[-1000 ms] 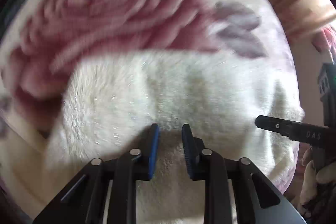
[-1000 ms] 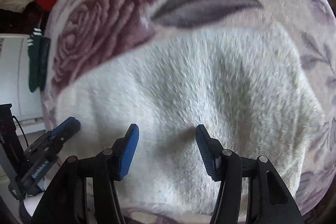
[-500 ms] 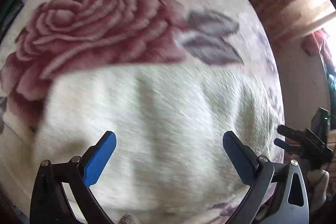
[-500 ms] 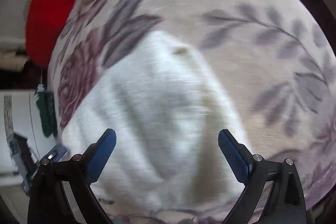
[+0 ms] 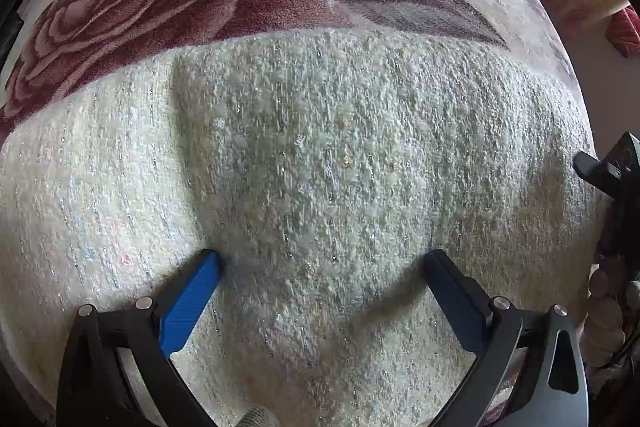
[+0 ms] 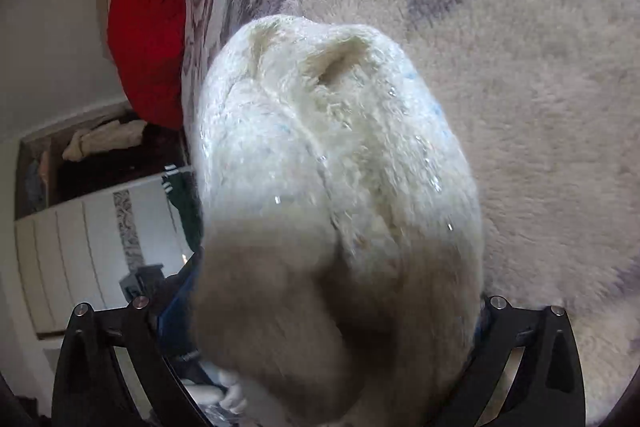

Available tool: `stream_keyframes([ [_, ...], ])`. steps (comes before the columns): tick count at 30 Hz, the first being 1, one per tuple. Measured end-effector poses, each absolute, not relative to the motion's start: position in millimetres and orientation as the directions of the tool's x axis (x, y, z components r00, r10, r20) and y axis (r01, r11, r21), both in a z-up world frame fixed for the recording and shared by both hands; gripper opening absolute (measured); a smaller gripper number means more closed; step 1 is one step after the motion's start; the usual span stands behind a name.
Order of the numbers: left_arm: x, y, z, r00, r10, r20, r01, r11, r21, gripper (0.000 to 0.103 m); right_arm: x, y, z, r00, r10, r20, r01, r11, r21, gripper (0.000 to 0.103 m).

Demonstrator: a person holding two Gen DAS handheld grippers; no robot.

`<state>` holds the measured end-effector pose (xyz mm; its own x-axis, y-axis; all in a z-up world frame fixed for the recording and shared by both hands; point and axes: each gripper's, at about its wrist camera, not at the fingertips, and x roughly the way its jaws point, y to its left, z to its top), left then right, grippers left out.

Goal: Fold large clothes

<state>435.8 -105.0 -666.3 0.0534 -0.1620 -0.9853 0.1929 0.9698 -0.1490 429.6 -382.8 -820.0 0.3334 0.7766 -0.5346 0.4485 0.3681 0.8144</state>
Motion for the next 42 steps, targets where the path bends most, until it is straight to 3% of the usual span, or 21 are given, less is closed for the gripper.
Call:
stream_keyframes([
  [1,437,-106,-666,0.054,-0.157,-0.986,0.194,0.970,-0.144,0.103,431,-380,-821,0.335,0.773,-0.538,0.459,0.364,0.810,0.082],
  [2,440,-110,-667,0.054,-0.157,-0.986,0.191,0.971,-0.144,0.103,434,-375,-820,0.333,0.773,-0.540,0.463,0.364,0.808,0.054],
  [5,439,-111,-663,0.045,-0.158,-0.986,0.176,0.973,-0.148,0.103,444,-358,-812,0.348,0.762,-0.545,0.467,0.363,0.806,0.036],
  [7,446,-108,-646,0.059,-0.178,-0.982,0.135,0.976,-0.169,0.103,445,-356,-799,0.354,0.748,-0.561,0.463,0.381,0.800,0.035],
  [10,447,-86,-616,0.160,-0.111,-0.981,0.120,0.988,-0.092,0.103,439,-351,-778,0.357,0.734,-0.577,0.446,0.409,0.796,0.033],
  [12,451,-66,-635,0.141,-0.054,-0.989,0.084,0.996,-0.043,0.103,440,-345,-765,0.350,0.723,-0.596,0.440,0.435,0.786,0.033],
  [14,454,-55,-666,0.114,-0.073,-0.991,0.084,0.994,-0.064,0.103,445,-337,-752,0.342,0.707,-0.619,0.426,0.470,0.773,0.033],
  [17,453,-65,-668,0.156,-0.033,-0.987,0.127,0.992,-0.013,0.103,447,-326,-728,0.326,0.688,-0.649,0.402,0.521,0.753,0.032],
  [25,436,-23,-643,0.198,-0.187,-0.962,0.064,0.982,-0.177,0.103,476,-228,-639,0.240,0.558,-0.794,0.255,0.754,0.606,0.032],
  [30,391,53,-602,0.269,-0.329,-0.905,-0.151,0.914,-0.377,0.103,490,-137,-609,0.149,0.472,-0.869,0.167,0.854,0.493,0.031],
  [34,330,135,-573,0.353,-0.252,-0.901,-0.317,0.874,-0.369,0.103,502,-51,-608,0.051,0.387,-0.921,0.085,0.917,0.390,0.031],
  [38,270,197,-580,0.341,-0.159,-0.926,-0.455,0.834,-0.311,0.103,512,36,-630,-0.045,0.267,-0.963,0.008,0.964,0.267,0.032],
  [39,253,208,-590,0.326,-0.150,-0.933,-0.494,0.815,-0.303,0.103,517,60,-642,-0.084,0.230,-0.969,0.001,0.973,0.231,0.034],
  [41,230,221,-608,0.294,-0.151,-0.944,-0.555,0.777,-0.297,0.103,526,94,-666,-0.138,0.196,-0.971,0.021,0.981,0.195,0.058],
  [42,216,227,-616,0.284,-0.159,-0.946,-0.584,0.754,-0.302,0.103,531,107,-674,-0.163,0.184,-0.969,0.029,0.983,0.182,0.064],
])
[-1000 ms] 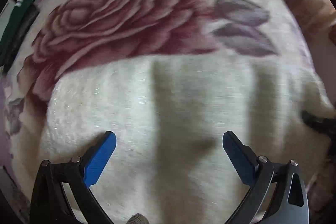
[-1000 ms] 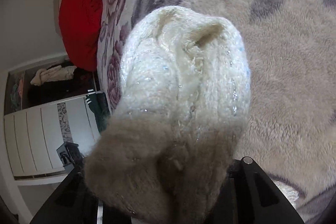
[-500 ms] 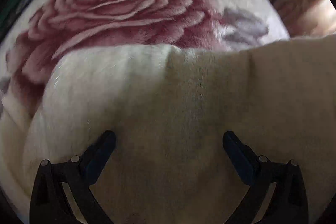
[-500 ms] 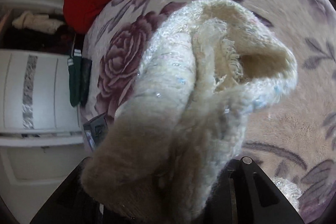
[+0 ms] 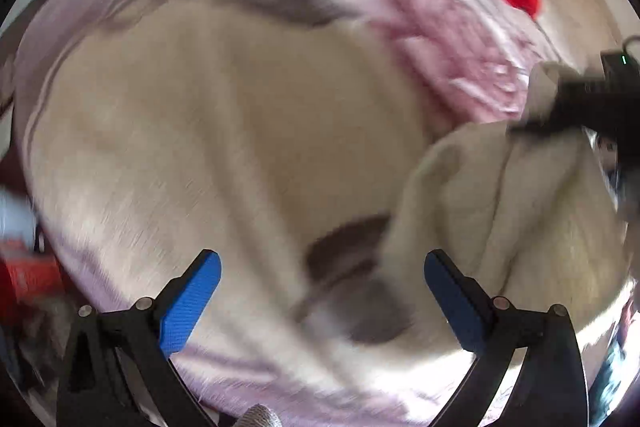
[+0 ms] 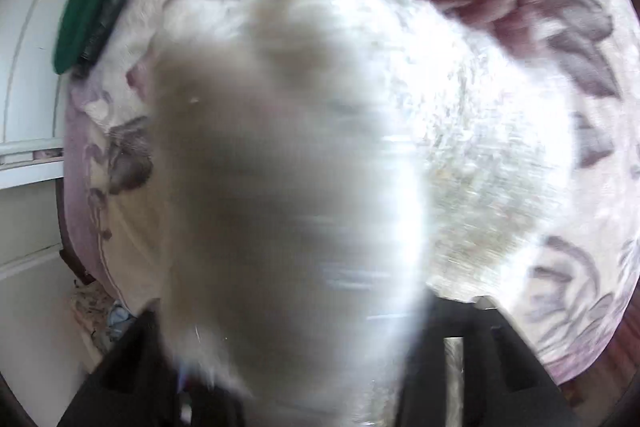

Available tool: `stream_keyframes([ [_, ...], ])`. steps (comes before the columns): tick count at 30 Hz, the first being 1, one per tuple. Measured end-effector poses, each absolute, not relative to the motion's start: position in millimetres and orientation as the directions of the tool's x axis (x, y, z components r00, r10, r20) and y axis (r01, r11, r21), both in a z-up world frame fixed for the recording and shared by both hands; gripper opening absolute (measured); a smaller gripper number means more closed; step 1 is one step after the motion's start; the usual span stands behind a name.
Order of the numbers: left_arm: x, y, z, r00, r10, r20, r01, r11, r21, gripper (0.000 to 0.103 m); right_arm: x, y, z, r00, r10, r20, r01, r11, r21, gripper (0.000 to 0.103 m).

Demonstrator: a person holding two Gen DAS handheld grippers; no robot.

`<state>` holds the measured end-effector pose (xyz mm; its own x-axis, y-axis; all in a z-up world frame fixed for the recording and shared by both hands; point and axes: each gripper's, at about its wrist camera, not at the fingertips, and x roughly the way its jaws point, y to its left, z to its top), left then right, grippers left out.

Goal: Fold large clothes

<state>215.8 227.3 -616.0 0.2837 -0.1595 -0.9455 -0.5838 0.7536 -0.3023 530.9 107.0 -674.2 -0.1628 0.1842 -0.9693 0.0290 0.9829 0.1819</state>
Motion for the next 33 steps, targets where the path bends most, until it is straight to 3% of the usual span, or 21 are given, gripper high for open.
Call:
stream_keyframes([
  [2,193,231,-625,0.274,-0.172,-0.946,-0.624,0.717,-0.311,0.103,540,129,-682,-0.200,0.209,-0.957,0.058,0.978,0.201,0.092],
  [3,186,231,-626,0.273,-0.180,-0.945,-0.633,0.706,-0.317,0.103,543,134,-681,-0.208,0.250,-0.946,0.065,0.968,0.241,0.096],
  [6,169,225,-626,0.284,-0.217,-0.934,-0.662,0.661,-0.354,0.103,554,127,-677,-0.251,0.410,-0.877,0.143,0.912,0.385,0.099],
  [9,163,218,-612,0.308,-0.227,-0.924,-0.678,0.629,-0.381,0.103,564,98,-669,-0.262,0.664,-0.700,0.313,0.745,0.589,0.099],
  [11,169,210,-599,0.329,-0.216,-0.919,-0.680,0.621,-0.389,0.103,568,83,-648,-0.241,0.759,-0.605,0.340,0.649,0.680,0.099],
  [14,181,198,-567,0.371,-0.171,-0.913,-0.657,0.646,-0.388,0.103,579,56,-592,-0.194,0.689,-0.699,0.136,0.724,0.676,0.099],
  [17,211,177,-540,0.419,-0.150,-0.895,-0.600,0.694,-0.397,0.103,577,32,-546,-0.099,0.516,-0.851,-0.128,0.841,0.525,0.099],
  [19,234,157,-529,0.437,-0.161,-0.885,-0.559,0.722,-0.408,0.103,581,10,-536,-0.058,0.421,-0.905,-0.265,0.868,0.421,0.098],
  [21,257,144,-528,0.445,-0.183,-0.877,-0.536,0.730,-0.424,0.103,595,-5,-546,-0.071,0.350,-0.934,-0.350,0.868,0.352,0.090],
  [22,267,137,-527,0.450,-0.191,-0.872,-0.531,0.728,-0.434,0.103,596,-6,-557,-0.087,0.304,-0.949,-0.390,0.866,0.313,0.066],
  [23,274,131,-528,0.450,-0.197,-0.871,-0.529,0.727,-0.438,0.103,604,4,-573,-0.104,0.269,-0.957,-0.422,0.860,0.288,0.034],
  [24,278,129,-529,0.451,-0.198,-0.870,-0.527,0.728,-0.438,0.103,610,16,-599,-0.127,0.225,-0.966,-0.449,0.856,0.258,0.028],
  [29,317,130,-560,0.414,-0.177,-0.893,-0.564,0.720,-0.405,0.103,626,43,-682,-0.254,0.273,-0.928,-0.420,0.833,0.360,0.020],
  [33,347,157,-623,0.316,-0.203,-0.927,-0.650,0.665,-0.367,0.103,641,72,-720,-0.352,0.293,-0.889,-0.394,0.815,0.425,0.013],
])
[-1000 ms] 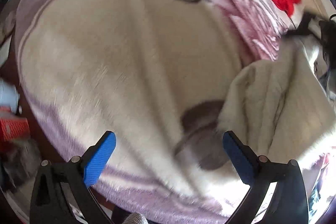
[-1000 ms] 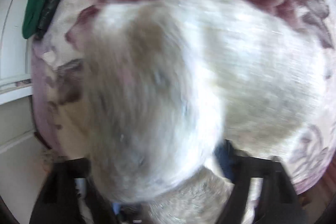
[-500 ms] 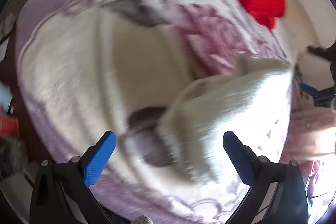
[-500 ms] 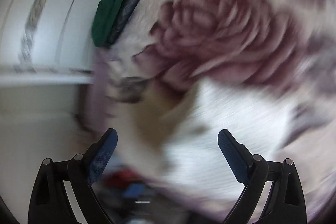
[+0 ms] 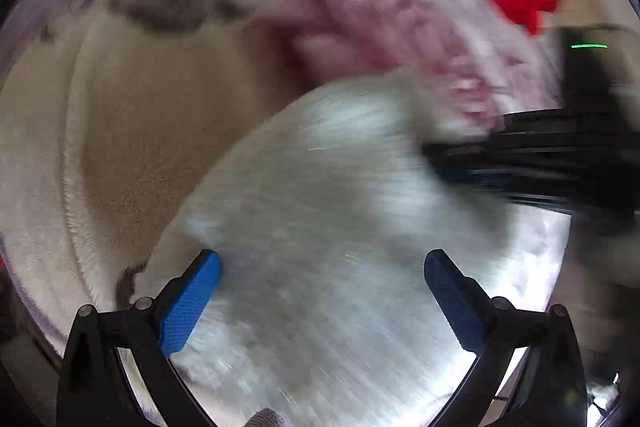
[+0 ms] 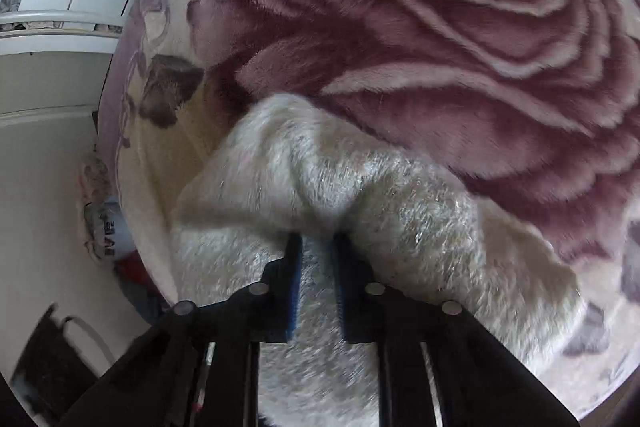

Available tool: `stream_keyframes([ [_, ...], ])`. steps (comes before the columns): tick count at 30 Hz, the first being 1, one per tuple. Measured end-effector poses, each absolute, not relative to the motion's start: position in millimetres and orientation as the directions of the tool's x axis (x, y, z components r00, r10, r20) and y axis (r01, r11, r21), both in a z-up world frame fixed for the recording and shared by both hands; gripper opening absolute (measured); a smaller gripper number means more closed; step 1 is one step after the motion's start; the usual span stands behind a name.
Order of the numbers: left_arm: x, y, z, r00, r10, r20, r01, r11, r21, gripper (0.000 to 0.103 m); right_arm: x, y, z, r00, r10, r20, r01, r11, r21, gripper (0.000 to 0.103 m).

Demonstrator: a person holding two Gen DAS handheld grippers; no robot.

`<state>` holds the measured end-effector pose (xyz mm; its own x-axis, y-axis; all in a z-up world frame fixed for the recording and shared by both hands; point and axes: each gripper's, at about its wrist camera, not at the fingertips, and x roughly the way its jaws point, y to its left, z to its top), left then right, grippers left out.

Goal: Fold large clothes

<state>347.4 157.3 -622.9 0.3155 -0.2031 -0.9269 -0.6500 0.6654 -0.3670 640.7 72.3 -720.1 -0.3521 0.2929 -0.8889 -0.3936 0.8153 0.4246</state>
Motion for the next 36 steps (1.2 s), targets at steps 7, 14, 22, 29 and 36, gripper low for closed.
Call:
stream_keyframes([
  [7,355,186,-647,0.329,-0.280,-0.902,-0.647,0.629,-0.431,0.103,662,21,-631,-0.291,0.292,-0.911,-0.482,0.778,0.403,0.031],
  [14,361,180,-659,0.331,-0.274,-0.903,-0.613,0.665,-0.427,0.103,636,16,-713,-0.331,-0.016,-0.944,-0.600,0.776,0.197,0.031],
  [22,348,188,-653,0.380,-0.321,-0.868,-0.606,0.622,-0.495,0.103,642,25,-687,-0.380,-0.008,-0.925,-0.721,0.628,0.291,0.070],
  [29,345,188,-652,0.395,-0.327,-0.858,-0.589,0.626,-0.510,0.103,723,-24,-719,-0.563,0.065,-0.824,-0.632,0.609,0.480,0.103],
  [36,347,192,-646,0.410,-0.338,-0.847,-0.580,0.621,-0.528,0.103,722,-42,-794,-0.769,0.179,-0.613,-0.440,0.547,0.712,0.103],
])
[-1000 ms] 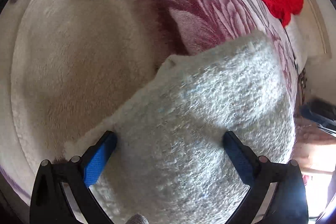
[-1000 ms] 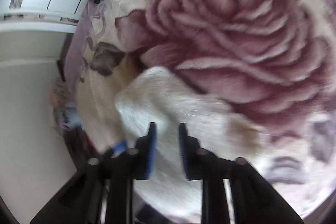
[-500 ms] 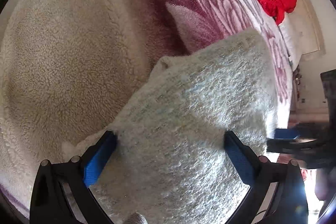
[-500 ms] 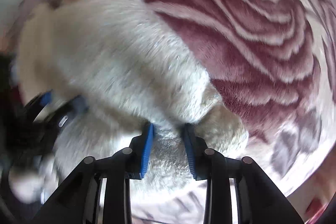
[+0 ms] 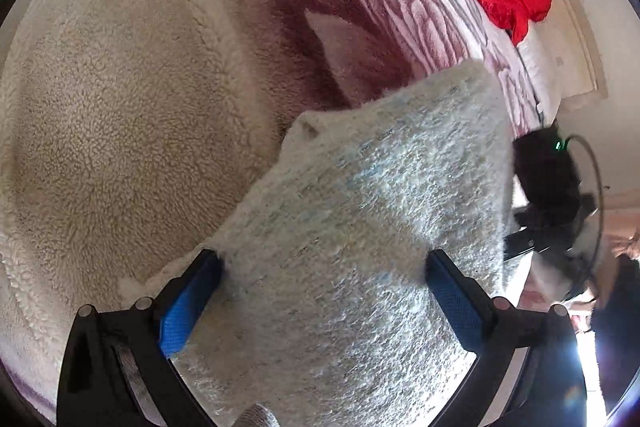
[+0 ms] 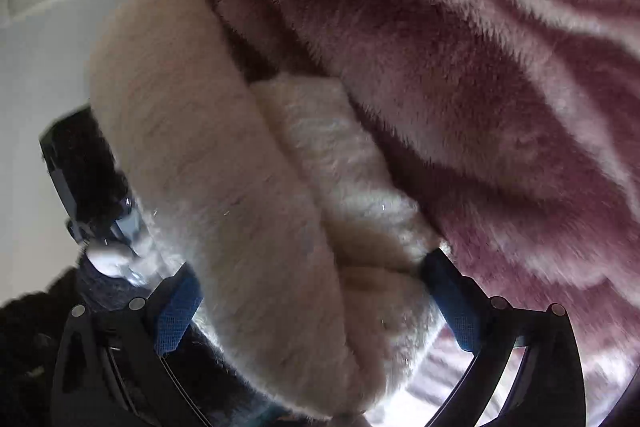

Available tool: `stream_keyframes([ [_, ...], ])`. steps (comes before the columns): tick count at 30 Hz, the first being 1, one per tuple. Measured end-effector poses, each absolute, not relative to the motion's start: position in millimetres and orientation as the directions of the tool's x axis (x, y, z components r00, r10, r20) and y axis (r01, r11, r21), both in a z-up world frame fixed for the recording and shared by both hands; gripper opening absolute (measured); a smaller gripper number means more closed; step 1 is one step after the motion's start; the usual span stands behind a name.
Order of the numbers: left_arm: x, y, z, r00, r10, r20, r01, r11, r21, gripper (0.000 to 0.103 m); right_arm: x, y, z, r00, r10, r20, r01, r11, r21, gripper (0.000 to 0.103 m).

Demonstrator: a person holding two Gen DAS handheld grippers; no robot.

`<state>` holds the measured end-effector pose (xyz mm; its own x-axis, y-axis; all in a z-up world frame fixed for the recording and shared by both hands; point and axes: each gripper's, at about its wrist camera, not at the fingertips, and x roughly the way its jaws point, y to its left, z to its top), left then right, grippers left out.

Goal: Fold large clothes

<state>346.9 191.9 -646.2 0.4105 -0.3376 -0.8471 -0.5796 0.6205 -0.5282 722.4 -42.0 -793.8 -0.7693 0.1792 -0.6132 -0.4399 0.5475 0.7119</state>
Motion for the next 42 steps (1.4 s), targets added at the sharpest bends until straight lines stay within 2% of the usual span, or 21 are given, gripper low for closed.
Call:
stream_keyframes([
  [7,311,208,-586,0.507,-0.219,-0.834,-0.623,0.575,-0.530,0.103,726,-116,-770,-0.645,0.454,-0.614,-0.241,0.642,0.728,0.100],
  [11,277,213,-553,0.513,-0.126,-0.849,-0.655,0.581,-0.482,0.103,708,-198,-757,-0.454,0.677,-0.579,0.073,0.676,0.734,0.093],
  [14,255,212,-546,0.488,-0.097,-0.868,-0.675,0.588,-0.446,0.103,658,-255,-750,-0.330,0.754,-0.568,0.245,0.649,0.720,0.091],
  [18,234,206,-549,0.427,-0.070,-0.901,-0.690,0.618,-0.376,0.103,550,-308,-756,-0.182,0.823,-0.539,0.523,0.545,0.655,0.091],
  [22,217,193,-565,0.372,-0.094,-0.923,-0.700,0.625,-0.346,0.103,470,-311,-757,-0.146,0.837,-0.527,0.642,0.486,0.593,0.091],
  [25,211,181,-569,0.357,-0.109,-0.928,-0.692,0.636,-0.341,0.103,484,-318,-729,-0.231,0.748,-0.622,0.513,0.637,0.575,0.094],
  [27,210,174,-568,0.370,-0.118,-0.922,-0.680,0.641,-0.355,0.103,509,-322,-696,-0.203,0.698,-0.686,0.378,0.703,0.603,0.094],
  [30,208,167,-571,0.391,-0.141,-0.910,-0.669,0.635,-0.386,0.103,564,-306,-654,-0.177,0.654,-0.735,0.147,0.756,0.638,0.094],
  [33,209,161,-576,0.398,-0.154,-0.904,-0.666,0.629,-0.401,0.103,610,-252,-647,-0.285,0.603,-0.745,-0.057,0.765,0.642,0.093],
  [34,210,160,-580,0.398,-0.155,-0.904,-0.666,0.629,-0.401,0.103,622,-236,-655,-0.309,0.587,-0.748,-0.093,0.764,0.638,0.080],
  [35,212,160,-584,0.386,-0.147,-0.911,-0.672,0.631,-0.387,0.103,621,-218,-661,-0.332,0.587,-0.738,-0.109,0.753,0.649,0.055],
  [38,224,166,-595,0.384,-0.137,-0.913,-0.669,0.640,-0.378,0.103,622,-176,-662,-0.332,0.489,-0.807,-0.248,0.780,0.575,0.055],
  [39,229,168,-601,0.383,-0.150,-0.911,-0.662,0.643,-0.385,0.103,621,-169,-657,-0.320,0.464,-0.826,-0.309,0.773,0.554,0.058],
  [41,245,171,-621,0.388,-0.249,-0.887,-0.633,0.628,-0.453,0.103,629,-166,-653,-0.316,0.452,-0.834,-0.340,0.767,0.544,0.079],
  [42,252,170,-629,0.393,-0.291,-0.872,-0.619,0.618,-0.485,0.101,631,-171,-654,-0.330,0.470,-0.819,-0.323,0.759,0.565,0.081],
])
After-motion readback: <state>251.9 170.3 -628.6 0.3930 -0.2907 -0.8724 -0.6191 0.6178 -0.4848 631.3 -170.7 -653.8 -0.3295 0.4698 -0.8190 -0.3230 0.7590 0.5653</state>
